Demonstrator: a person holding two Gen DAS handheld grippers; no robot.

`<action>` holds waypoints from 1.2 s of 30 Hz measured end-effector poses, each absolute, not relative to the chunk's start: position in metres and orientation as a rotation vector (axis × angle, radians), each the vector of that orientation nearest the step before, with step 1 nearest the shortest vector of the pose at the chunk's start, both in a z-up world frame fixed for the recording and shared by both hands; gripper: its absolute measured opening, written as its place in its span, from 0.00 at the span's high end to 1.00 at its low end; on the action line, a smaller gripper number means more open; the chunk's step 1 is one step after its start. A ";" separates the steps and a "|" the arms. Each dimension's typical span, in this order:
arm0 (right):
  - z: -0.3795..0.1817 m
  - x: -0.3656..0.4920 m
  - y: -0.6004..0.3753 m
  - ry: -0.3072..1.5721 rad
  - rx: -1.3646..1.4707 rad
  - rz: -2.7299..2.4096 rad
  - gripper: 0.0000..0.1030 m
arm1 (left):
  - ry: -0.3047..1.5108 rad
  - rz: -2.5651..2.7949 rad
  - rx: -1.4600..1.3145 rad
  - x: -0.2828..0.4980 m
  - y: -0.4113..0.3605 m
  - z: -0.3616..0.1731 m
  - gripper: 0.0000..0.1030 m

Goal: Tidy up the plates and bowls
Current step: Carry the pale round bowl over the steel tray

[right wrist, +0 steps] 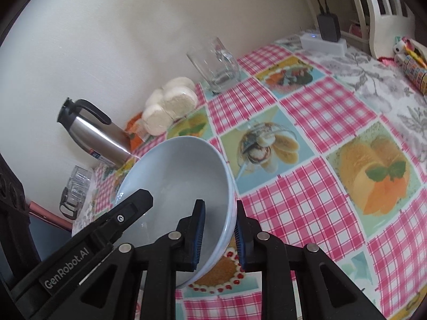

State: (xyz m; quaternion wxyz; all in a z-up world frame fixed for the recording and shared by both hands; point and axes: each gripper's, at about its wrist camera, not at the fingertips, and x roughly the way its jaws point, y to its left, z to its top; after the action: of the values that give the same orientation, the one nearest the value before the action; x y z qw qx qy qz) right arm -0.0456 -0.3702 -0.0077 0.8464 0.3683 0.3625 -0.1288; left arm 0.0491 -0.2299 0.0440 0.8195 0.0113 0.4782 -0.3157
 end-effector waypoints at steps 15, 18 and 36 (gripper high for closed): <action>0.068 -0.057 -0.320 0.640 0.711 -0.186 0.78 | 0.884 -0.676 -0.033 0.040 -0.172 0.113 0.80; 0.075 -0.056 -0.310 0.629 0.696 -0.177 0.78 | 0.883 -0.667 -0.056 0.040 -0.158 0.117 0.80; 0.089 -0.048 -0.243 0.651 0.642 -0.077 0.78 | 0.869 -0.583 -0.144 0.037 -0.081 0.127 0.80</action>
State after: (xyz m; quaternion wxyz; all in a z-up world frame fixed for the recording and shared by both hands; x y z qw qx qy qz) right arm -0.0482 -0.2431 0.0892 0.8966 0.3098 0.3142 -0.0374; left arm 0.0368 -0.0813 0.1274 0.8638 -0.0686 0.4146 -0.2780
